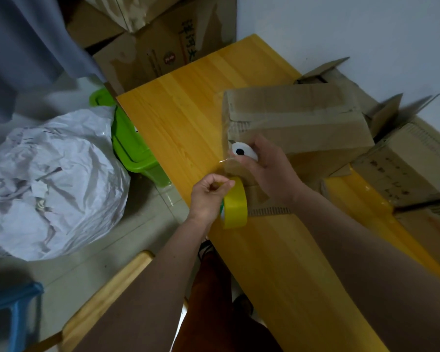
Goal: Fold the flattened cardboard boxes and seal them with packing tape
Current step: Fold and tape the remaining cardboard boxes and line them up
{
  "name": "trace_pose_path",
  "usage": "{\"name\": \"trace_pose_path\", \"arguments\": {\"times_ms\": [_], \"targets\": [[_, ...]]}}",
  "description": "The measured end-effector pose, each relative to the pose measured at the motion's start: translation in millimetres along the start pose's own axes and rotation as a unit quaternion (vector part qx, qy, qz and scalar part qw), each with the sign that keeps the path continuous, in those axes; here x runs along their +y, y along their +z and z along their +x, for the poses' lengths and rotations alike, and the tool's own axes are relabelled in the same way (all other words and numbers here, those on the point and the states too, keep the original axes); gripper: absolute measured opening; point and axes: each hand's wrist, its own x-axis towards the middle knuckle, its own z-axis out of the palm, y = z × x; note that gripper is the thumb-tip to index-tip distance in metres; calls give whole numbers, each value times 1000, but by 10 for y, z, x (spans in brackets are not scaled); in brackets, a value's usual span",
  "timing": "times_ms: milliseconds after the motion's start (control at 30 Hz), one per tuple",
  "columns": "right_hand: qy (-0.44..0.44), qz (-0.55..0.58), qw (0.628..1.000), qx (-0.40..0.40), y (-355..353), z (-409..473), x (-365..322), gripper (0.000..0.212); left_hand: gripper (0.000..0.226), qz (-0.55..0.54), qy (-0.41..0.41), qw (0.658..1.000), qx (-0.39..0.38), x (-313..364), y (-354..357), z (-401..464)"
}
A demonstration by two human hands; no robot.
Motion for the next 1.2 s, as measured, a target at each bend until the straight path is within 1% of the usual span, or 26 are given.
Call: {"name": "trace_pose_path", "arguments": {"times_ms": [67,167,200,267,333,400,433,533,600,667,833,1000,1100,1200], "targets": [[-16,-21,999,42,-11,-28,-35,8,12,2,6,1000,-16,-6,-14,19],[-62,-63,990,113,2,-107,-24,16,17,11,13,999,-39,-17,-27,46],[-85,-91,985,120,19,-151,-1,20,17,13,12,999,-50,-10,-28,45],[-129,-141,977,100,75,-258,98,25,14,12,9,998,-63,28,-35,47],[-139,-171,973,71,103,-354,187,30,13,-2,-11,998,-66,71,-53,62],[-135,-197,969,65,115,-386,251,37,26,-15,-43,997,-64,96,-77,92],[-139,-215,964,69,124,-382,263,37,28,-12,-49,997,-63,102,-83,105],[-156,-258,951,72,157,-351,235,32,21,-2,-42,997,-57,99,-91,128],[-163,-279,944,65,171,-336,218,22,11,-10,-31,998,-59,101,-95,122],[-161,-294,941,55,180,-340,220,17,7,-16,-27,998,-59,104,-99,106],[-161,-315,934,51,221,-323,218,14,13,-7,-33,998,-55,105,-95,86],[-170,-377,909,54,235,-309,195,16,11,5,-36,998,-57,103,-114,118],[-147,-400,902,67,169,-361,236,20,12,16,-32,997,-63,115,-109,124],[-113,-410,903,64,113,-438,289,23,12,27,-32,996,-79,101,-94,102]]}}
